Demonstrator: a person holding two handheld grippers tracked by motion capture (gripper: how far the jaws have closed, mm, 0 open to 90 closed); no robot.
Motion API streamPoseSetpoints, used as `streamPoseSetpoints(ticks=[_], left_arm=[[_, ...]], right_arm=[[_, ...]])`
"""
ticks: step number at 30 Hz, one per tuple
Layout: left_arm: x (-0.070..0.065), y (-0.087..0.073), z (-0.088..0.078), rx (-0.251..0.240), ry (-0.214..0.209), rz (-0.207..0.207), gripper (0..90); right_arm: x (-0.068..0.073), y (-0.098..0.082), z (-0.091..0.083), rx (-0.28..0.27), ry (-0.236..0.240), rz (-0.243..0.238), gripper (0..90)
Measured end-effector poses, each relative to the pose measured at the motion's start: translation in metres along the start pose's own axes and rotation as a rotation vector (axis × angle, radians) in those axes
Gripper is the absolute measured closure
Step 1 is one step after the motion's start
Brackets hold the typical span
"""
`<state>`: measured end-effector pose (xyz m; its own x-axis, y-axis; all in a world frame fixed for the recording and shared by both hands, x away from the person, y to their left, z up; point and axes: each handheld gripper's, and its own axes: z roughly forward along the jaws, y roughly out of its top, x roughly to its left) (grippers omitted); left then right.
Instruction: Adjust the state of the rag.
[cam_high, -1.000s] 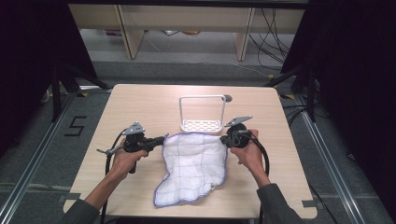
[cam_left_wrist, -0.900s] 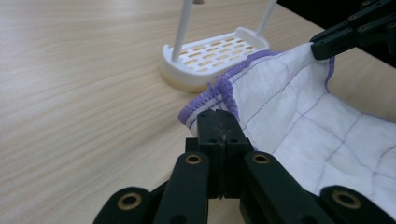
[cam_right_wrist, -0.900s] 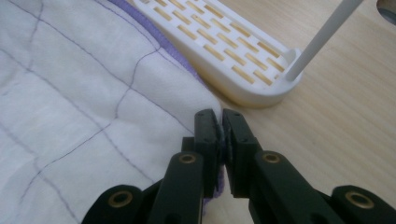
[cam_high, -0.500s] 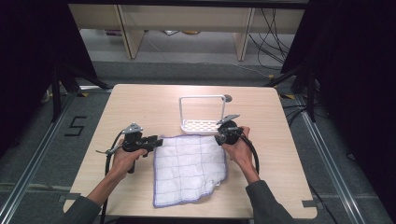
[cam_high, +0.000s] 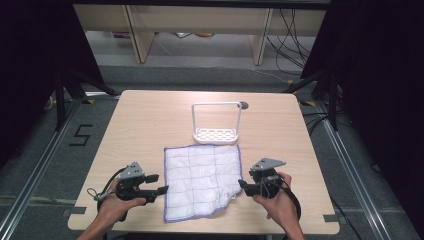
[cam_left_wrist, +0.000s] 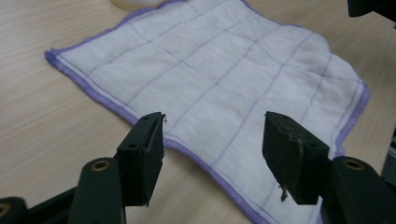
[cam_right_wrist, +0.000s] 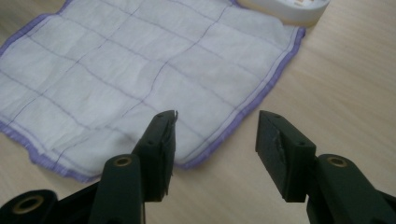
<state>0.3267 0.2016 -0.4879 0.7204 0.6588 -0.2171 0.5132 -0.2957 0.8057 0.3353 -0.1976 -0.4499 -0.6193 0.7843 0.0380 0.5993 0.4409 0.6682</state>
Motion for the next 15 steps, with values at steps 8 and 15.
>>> streamPoseSetpoints(ticks=[8,15], left_arm=[[-0.02,-0.017,0.001,0.03,-0.015,0.017,37.3],[-0.035,-0.025,0.017,0.097,-0.02,0.075,37.2]], right_arm=[[0.011,-0.025,0.008,0.029,0.018,0.018,43.7],[0.019,-0.024,0.033,0.085,0.027,0.022,46.5]])
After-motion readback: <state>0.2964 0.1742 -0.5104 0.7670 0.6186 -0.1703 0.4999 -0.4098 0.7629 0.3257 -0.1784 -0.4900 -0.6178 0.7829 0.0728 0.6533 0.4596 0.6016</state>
